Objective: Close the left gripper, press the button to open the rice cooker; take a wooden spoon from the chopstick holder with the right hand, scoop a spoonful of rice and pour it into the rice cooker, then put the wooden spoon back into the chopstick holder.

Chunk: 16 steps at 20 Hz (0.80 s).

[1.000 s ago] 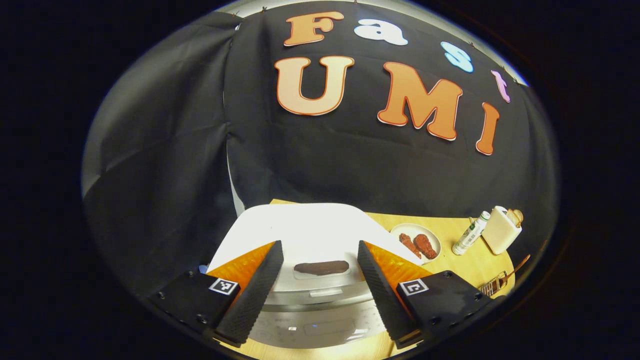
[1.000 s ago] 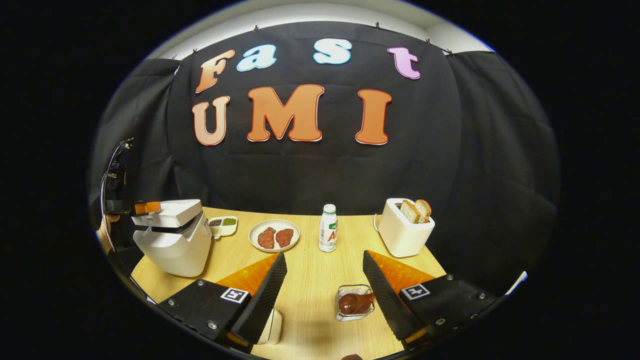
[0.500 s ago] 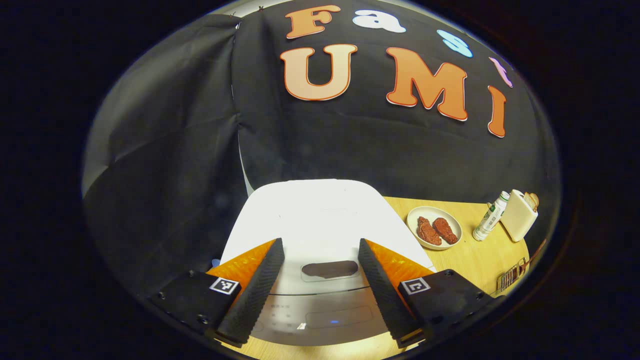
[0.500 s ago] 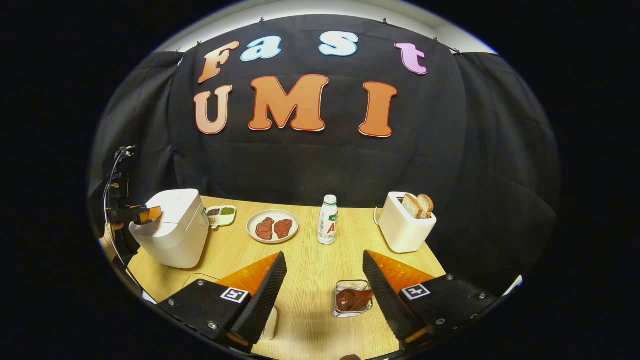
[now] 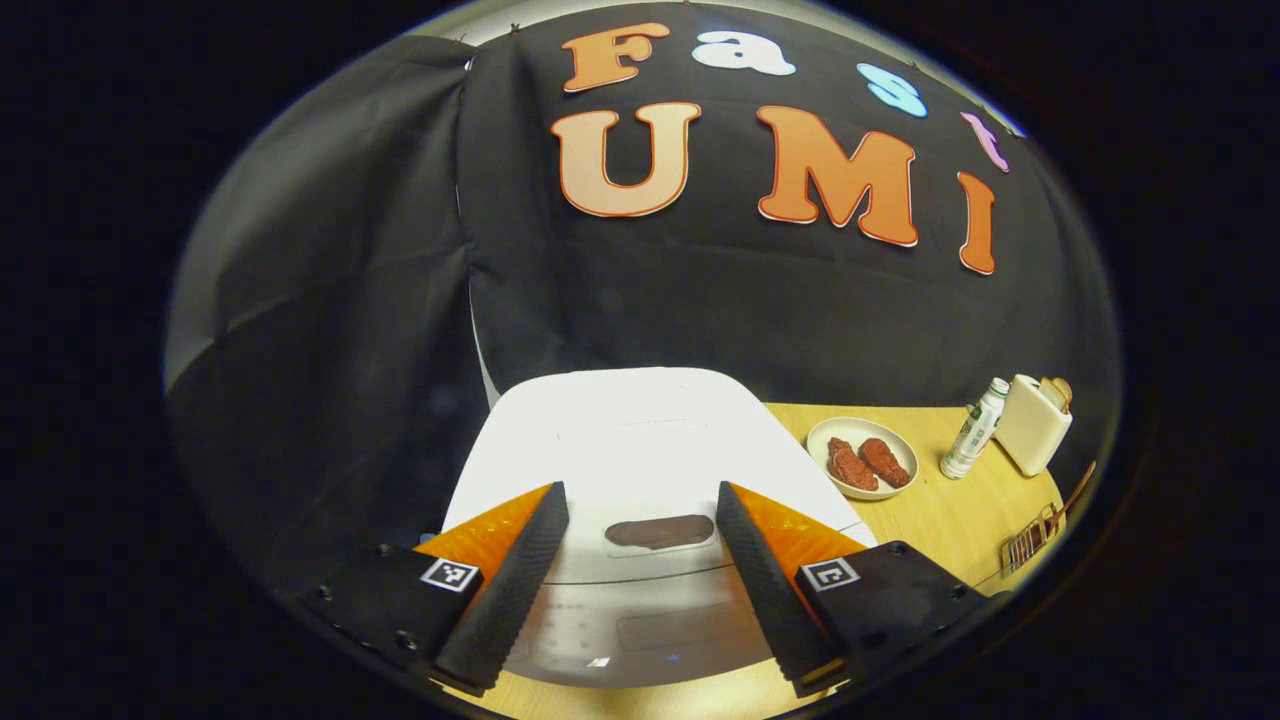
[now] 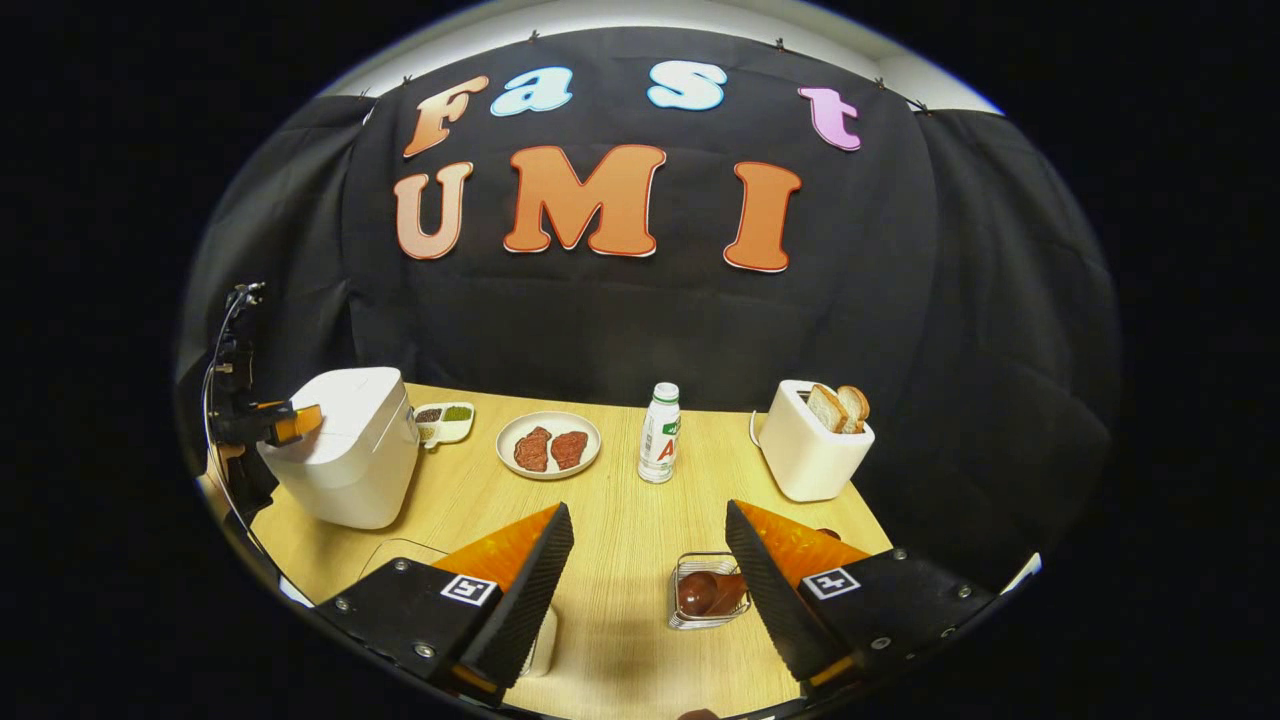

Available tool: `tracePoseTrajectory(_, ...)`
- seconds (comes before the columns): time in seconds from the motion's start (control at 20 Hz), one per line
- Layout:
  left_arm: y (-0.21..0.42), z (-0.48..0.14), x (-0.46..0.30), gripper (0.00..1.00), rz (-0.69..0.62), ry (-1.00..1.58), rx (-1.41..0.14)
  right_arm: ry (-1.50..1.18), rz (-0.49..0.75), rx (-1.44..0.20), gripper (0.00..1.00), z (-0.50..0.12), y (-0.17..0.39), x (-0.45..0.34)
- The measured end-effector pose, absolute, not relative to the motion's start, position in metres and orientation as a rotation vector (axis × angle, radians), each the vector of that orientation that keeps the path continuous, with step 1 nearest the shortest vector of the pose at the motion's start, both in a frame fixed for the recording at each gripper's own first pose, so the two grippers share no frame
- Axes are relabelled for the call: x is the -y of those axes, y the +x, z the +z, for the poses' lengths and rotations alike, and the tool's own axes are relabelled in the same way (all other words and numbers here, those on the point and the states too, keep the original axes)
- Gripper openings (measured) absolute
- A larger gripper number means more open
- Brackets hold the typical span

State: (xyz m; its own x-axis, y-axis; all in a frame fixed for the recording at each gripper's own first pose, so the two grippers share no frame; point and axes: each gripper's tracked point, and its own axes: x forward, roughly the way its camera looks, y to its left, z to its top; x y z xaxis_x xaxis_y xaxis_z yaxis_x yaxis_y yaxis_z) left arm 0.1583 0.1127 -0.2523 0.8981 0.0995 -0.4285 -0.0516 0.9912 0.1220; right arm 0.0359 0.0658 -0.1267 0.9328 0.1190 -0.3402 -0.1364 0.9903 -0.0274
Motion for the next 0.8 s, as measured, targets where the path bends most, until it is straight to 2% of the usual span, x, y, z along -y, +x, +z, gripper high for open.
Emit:
tracePoseTrajectory(0.25,0.142,-0.197,-0.102,1.0,0.061,-0.034,-0.37,-0.039,0.109,-0.283,0.95,-0.098,0.033,-0.057)
tracePoseTrajectory(0.45,0.113,-0.119,-0.104,1.0,0.065,0.025,-0.238,-0.031,0.083,-0.225,0.95,-0.066,0.028,-0.047)
tracePoseTrajectory(0.8,0.05,0.024,-0.091,1.0,-0.007,0.076,-0.014,-0.015,0.065,-0.084,0.95,0.001,0.01,-0.034)
